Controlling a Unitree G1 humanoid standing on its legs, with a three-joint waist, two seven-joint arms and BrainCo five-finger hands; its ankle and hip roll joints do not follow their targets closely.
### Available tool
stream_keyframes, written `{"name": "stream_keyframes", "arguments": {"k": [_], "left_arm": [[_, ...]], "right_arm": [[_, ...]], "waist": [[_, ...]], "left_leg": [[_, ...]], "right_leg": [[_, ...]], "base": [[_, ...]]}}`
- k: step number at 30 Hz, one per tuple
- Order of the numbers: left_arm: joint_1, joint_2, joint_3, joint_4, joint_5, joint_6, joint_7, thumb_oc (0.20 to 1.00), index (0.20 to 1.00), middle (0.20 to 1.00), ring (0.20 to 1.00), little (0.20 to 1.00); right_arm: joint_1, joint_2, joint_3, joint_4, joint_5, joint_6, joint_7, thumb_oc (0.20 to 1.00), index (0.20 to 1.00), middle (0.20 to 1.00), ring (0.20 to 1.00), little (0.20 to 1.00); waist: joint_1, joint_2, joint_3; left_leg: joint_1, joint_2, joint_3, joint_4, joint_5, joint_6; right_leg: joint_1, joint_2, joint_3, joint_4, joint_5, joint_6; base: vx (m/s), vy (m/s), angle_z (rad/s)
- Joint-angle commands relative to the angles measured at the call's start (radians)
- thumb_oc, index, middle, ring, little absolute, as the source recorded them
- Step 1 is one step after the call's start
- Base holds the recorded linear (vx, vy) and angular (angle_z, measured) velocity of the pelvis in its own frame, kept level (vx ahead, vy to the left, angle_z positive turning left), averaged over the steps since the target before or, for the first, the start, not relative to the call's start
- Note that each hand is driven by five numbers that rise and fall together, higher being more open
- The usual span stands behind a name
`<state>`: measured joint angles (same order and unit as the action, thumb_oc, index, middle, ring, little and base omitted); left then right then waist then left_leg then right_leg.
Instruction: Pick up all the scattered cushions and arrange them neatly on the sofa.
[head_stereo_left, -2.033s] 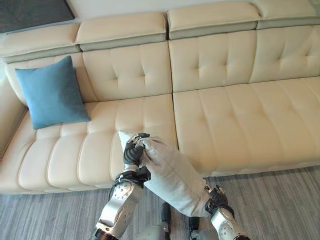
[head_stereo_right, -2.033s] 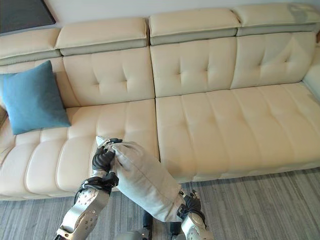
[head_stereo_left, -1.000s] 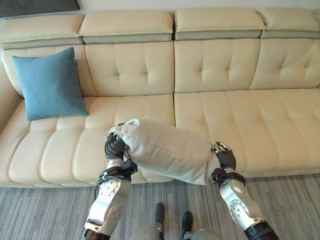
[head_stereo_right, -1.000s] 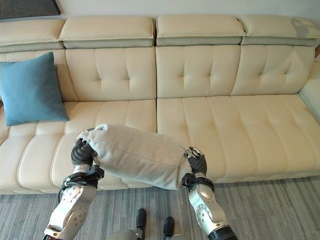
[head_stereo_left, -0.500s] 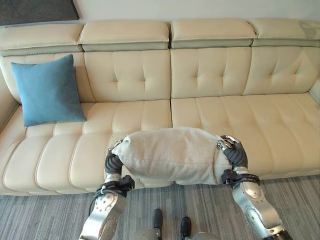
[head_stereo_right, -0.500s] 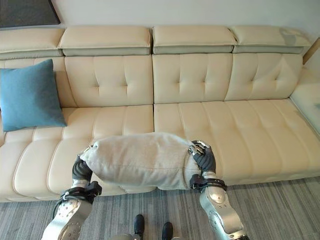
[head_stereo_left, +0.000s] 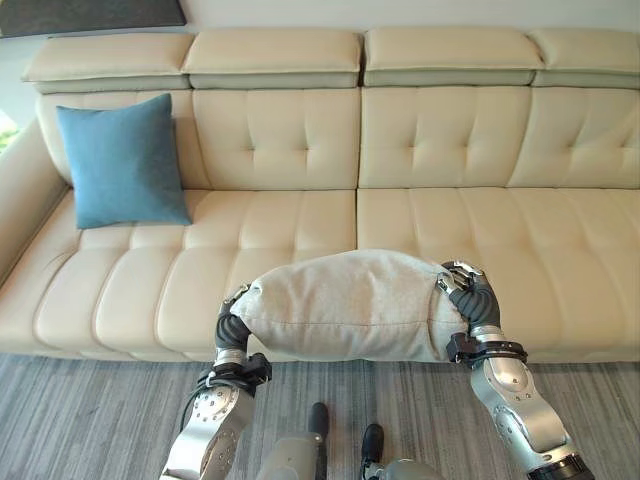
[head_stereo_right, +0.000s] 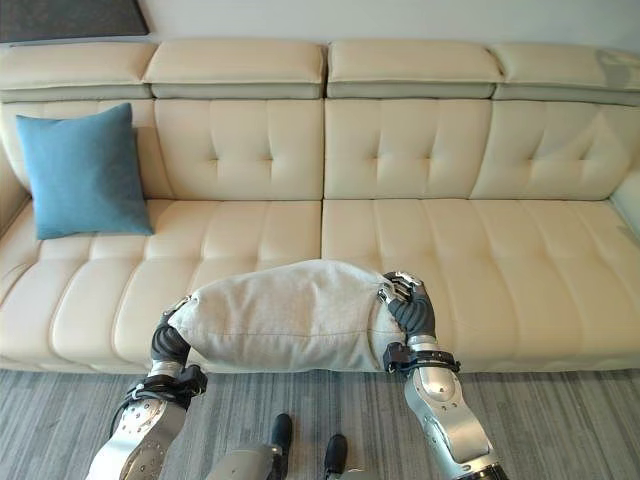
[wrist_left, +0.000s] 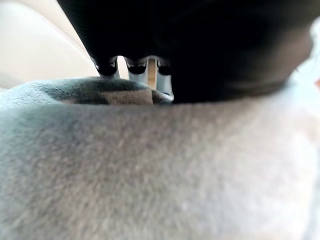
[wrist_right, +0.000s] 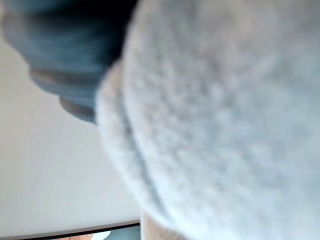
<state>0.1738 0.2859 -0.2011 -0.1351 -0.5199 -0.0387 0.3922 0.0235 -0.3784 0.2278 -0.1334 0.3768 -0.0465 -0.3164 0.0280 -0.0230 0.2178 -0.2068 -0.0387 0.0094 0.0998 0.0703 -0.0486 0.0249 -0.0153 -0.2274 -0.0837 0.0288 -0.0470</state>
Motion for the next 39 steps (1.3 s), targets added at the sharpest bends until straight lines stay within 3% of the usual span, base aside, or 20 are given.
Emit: {"name": "stream_keyframes", "arguments": {"k": [1, 2, 4, 5, 9, 12, 13, 16, 18, 20, 21, 22, 24, 27, 29, 39], "left_arm": [[-0.08, 0.003, -0.049, -0.094, 0.064, -0.069, -0.038, 0.2, 0.2, 0.2, 0.2, 0.2], [-0.089, 0.002, -0.045, -0.092, 0.074, -0.069, -0.036, 0.2, 0.2, 0.2, 0.2, 0.2], [-0.102, 0.005, -0.038, -0.091, 0.085, -0.076, -0.029, 0.2, 0.2, 0.2, 0.2, 0.2], [-0.094, 0.003, -0.028, -0.097, 0.081, -0.081, -0.03, 0.2, 0.2, 0.2, 0.2, 0.2], [-0.085, 0.011, -0.018, -0.105, 0.081, -0.088, -0.026, 0.2, 0.2, 0.2, 0.2, 0.2], [-0.109, 0.033, -0.011, -0.109, 0.082, -0.09, -0.015, 0.2, 0.2, 0.2, 0.2, 0.2], [-0.129, 0.043, -0.007, -0.115, 0.09, -0.091, -0.007, 0.2, 0.2, 0.2, 0.2, 0.2], [-0.139, 0.045, -0.013, -0.129, 0.099, -0.087, -0.005, 0.2, 0.2, 0.2, 0.2, 0.2], [-0.149, 0.047, -0.012, -0.137, 0.113, -0.089, -0.003, 0.2, 0.2, 0.2, 0.2, 0.2], [-0.16, 0.044, -0.018, -0.133, 0.117, -0.091, -0.014, 0.2, 0.2, 0.2, 0.2, 0.2], [-0.16, 0.044, -0.018, -0.132, 0.117, -0.091, -0.014, 0.2, 0.2, 0.2, 0.2, 0.2], [-0.168, 0.042, -0.022, -0.12, 0.115, -0.091, -0.019, 0.2, 0.2, 0.2, 0.2, 0.2], [-0.168, 0.041, -0.026, -0.114, 0.117, -0.089, -0.02, 0.2, 0.2, 0.2, 0.2, 0.2], [-0.136, 0.033, -0.025, -0.114, 0.14, -0.08, -0.043, 0.2, 0.2, 0.2, 0.2, 0.2], [-0.109, 0.018, -0.029, -0.111, 0.122, -0.072, -0.054, 0.2, 0.2, 0.2, 0.2, 0.2], [-0.207, -0.008, -0.067, -0.028, 0.136, -0.061, -0.002, 0.2, 0.2, 0.2, 0.2, 0.2]], "right_arm": [[-0.164, 0.025, 0.023, -0.129, -0.049, -0.1, 0.029, 0.2, 0.2, 0.2, 0.2, 0.2], [-0.169, 0.023, 0.022, -0.128, -0.062, -0.097, 0.027, 0.2, 0.2, 0.2, 0.2, 0.2], [-0.179, 0.027, 0.029, -0.119, -0.069, -0.095, 0.027, 0.2, 0.2, 0.2, 0.2, 0.2], [-0.169, 0.034, 0.032, -0.124, -0.078, -0.085, 0.037, 0.2, 0.2, 0.2, 0.2, 0.2], [-0.148, 0.054, 0.028, -0.135, -0.087, -0.089, 0.051, 0.2, 0.2, 0.2, 0.2, 0.2], [-0.148, 0.075, 0.03, -0.134, -0.098, -0.088, 0.05, 0.2, 0.2, 0.2, 0.2, 0.2], [-0.161, 0.085, 0.037, -0.128, -0.104, -0.086, 0.052, 0.2, 0.2, 0.2, 0.2, 0.2], [-0.162, 0.098, 0.037, -0.129, -0.114, -0.08, 0.049, 0.2, 0.2, 0.2, 0.2, 0.2], [-0.165, 0.104, 0.035, -0.127, -0.114, -0.08, 0.049, 0.2, 0.2, 0.2, 0.2, 0.2], [-0.179, 0.104, 0.03, -0.122, -0.103, -0.08, 0.047, 0.2, 0.2, 0.2, 0.2, 0.2], [-0.178, 0.104, 0.03, -0.122, -0.103, -0.08, 0.047, 0.2, 0.2, 0.2, 0.2, 0.2], [-0.172, 0.102, 0.02, -0.125, -0.106, -0.08, 0.042, 0.2, 0.2, 0.2, 0.2, 0.2], [-0.163, 0.101, 0.015, -0.129, -0.111, -0.078, 0.042, 0.2, 0.2, 0.2, 0.2, 0.2], [-0.116, 0.104, 0.008, -0.139, -0.11, -0.074, 0.058, 0.2, 0.2, 0.2, 0.2, 0.2], [-0.101, 0.093, -0.007, -0.138, -0.1, -0.071, 0.058, 0.2, 0.2, 0.2, 0.2, 0.2], [-0.186, 0.074, 0.026, -0.064, -0.145, -0.044, 0.004, 0.2, 0.2, 0.2, 0.2, 0.2]], "waist": [[-0.013, -0.03, -0.034], [-0.01, -0.025, -0.037], [-0.001, -0.023, -0.043], [0.002, -0.027, -0.061], [0.004, -0.058, -0.091], [0.007, -0.067, -0.089], [0.002, -0.056, -0.073], [-0.008, -0.041, -0.061], [-0.015, -0.021, -0.049], [-0.027, -0.001, -0.037], [-0.026, 0.001, -0.036], [-0.032, -0.002, -0.038], [-0.036, -0.006, -0.041], [-0.035, -0.024, -0.073], [-0.039, -0.018, -0.101], [-0.049, -0.008, -0.108]], "left_leg": [[-0.004, 0.003, 0.015, -0.094, -0.002, -0.016], [-0.008, 0.005, 0.016, -0.167, 0.029, -0.028], [-0.027, 0.017, 0.018, -0.187, 0.055, -0.045], [-0.012, 0.021, 0.028, -0.187, 0.033, -0.03], [0.031, -0.005, 0.043, -0.181, 0.024, 0.005], [0.064, -0.017, 0.053, -0.164, -0.024, 0.05], [0.104, -0.025, 0.061, -0.176, -0.045, 0.079], [0.146, -0.028, 0.069, -0.187, -0.066, 0.09], [0.174, -0.017, 0.075, -0.187, -0.08, 0.089], [0.194, 0.005, 0.085, -0.187, -0.083, 0.074], [0.196, 0.008, 0.086, -0.187, -0.085, 0.073], [0.206, 0.014, 0.081, -0.187, -0.087, 0.067], [0.215, 0.019, 0.078, -0.187, -0.09, 0.061], [0.25, 0.03, 0.075, -0.187, -0.108, 0.042], [0.26, 0.043, 0.062, -0.187, -0.112, 0.026], [0.266, 0.064, 0.036, -0.187, -0.113, -0.005]], "right_leg": [[0.099, -0.003, -0.023, -0.004, -0.181, 0.097], [0.102, 0.004, -0.021, -0.004, -0.189, 0.102], [0.108, 0.009, -0.012, -0.004, -0.2, 0.108], [0.121, 0.01, -0.003, -0.004, -0.214, 0.114], [0.168, -0.032, 0.007, 0.007, -0.238, 0.125], [0.089, -0.071, 0.022, 0.213, -0.241, 0.152], [-0.01, -0.097, 0.035, 0.405, -0.184, 0.174], [-0.078, -0.113, 0.051, 0.512, -0.15, 0.175], [-0.122, -0.107, 0.052, 0.506, -0.147, 0.16], [-0.136, -0.074, 0.078, 0.315, -0.161, 0.153], [-0.129, -0.07, 0.078, 0.303, -0.155, 0.152], [-0.124, -0.065, 0.145, 0.141, -0.103, 0.164], [-0.125, -0.066, 0.179, 0.085, -0.065, 0.175], [-0.058, -0.069, 0.147, 0.004, -0.035, 0.182], [-0.022, -0.057, 0.118, -0.004, -0.062, 0.171], [0.022, -0.044, 0.074, -0.004, -0.11, 0.152]], "base": [[0.19, 0.085, 0.32], [0.22, 0.107, 0.23], [0.28, 0.118, 0.05], [0.38, 0.134, -0.16], [0.43, 0.17, -0.32], [0.31, 0.197, -0.1], [0.19, 0.185, -0.15], [0.15, 0.127, -0.15], [0.11, 0.047, 0.02], [0.11, -0.046, -0.01], [0.15, -0.109, 0.02], [0.08, -0.068, 0.05], [0.09, -0.08, 0.11], [0.22, -0.239, 0.07], [0.23, -0.252, 0.0], [0.09, -0.097, 0.12]]}}
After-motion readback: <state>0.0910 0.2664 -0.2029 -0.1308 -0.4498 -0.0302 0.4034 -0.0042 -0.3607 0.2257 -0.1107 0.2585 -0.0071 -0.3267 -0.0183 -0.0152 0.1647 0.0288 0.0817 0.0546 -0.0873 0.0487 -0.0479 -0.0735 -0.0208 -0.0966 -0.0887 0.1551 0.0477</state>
